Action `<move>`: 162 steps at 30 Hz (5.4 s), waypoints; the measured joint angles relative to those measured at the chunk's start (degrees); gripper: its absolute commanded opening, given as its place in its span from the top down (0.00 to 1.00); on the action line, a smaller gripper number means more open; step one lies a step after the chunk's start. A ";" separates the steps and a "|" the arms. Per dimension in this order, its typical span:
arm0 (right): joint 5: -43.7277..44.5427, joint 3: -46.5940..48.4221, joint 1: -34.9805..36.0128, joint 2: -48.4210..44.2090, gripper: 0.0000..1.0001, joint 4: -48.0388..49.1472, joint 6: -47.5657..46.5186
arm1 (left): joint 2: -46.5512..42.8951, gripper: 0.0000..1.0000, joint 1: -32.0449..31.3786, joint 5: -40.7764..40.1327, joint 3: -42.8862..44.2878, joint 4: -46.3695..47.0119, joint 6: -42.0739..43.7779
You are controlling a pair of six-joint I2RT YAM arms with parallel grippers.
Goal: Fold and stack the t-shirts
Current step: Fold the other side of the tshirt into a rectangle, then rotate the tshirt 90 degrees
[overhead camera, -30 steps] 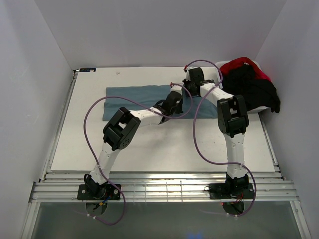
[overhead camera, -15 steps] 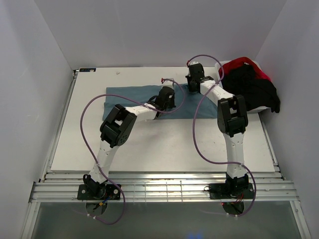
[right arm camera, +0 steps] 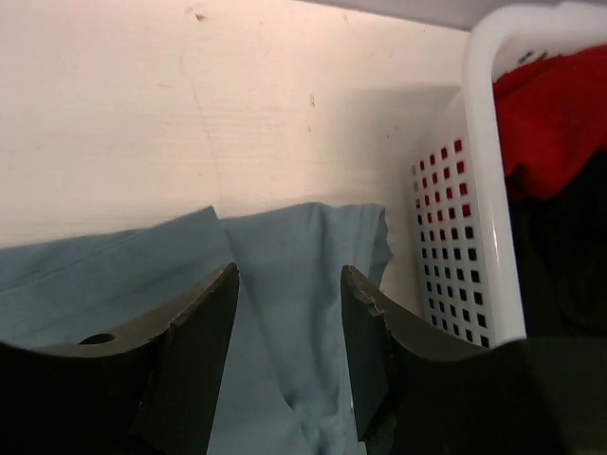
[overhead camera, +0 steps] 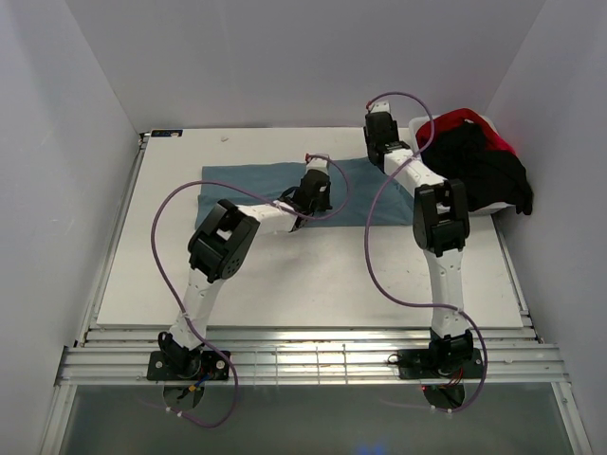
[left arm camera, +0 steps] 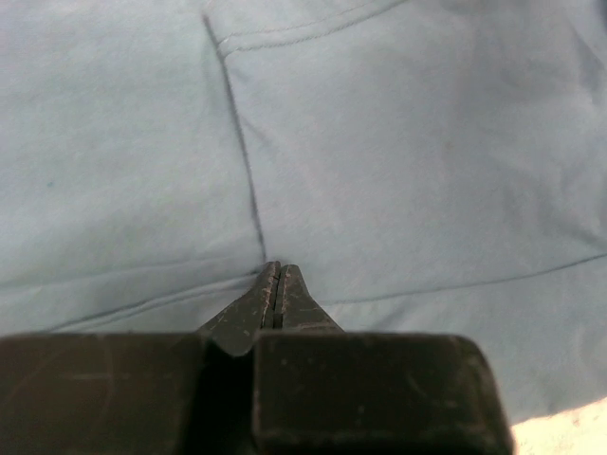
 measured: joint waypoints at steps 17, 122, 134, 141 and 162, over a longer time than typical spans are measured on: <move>-11.41 -27.30 -0.31 -25.55 0.92 -3.19 8.87 | -26.86 1.00 12.13 -18.53 -17.57 1.29 6.84; -17.05 -22.97 1.25 -12.74 0.92 -15.26 15.58 | -15.89 1.00 29.75 -11.50 -19.21 -11.21 -2.80; -16.83 -13.46 1.20 -6.69 0.92 -17.03 14.88 | -31.41 1.00 25.86 -11.76 -36.83 -14.91 -8.07; -16.02 -9.51 1.18 -4.20 0.92 -17.75 13.38 | -41.11 1.00 18.56 -13.35 -45.64 -19.50 -13.00; -20.94 7.74 -0.76 6.58 0.91 -17.84 11.61 | -75.36 1.00 3.04 -6.75 -63.32 -37.59 -35.04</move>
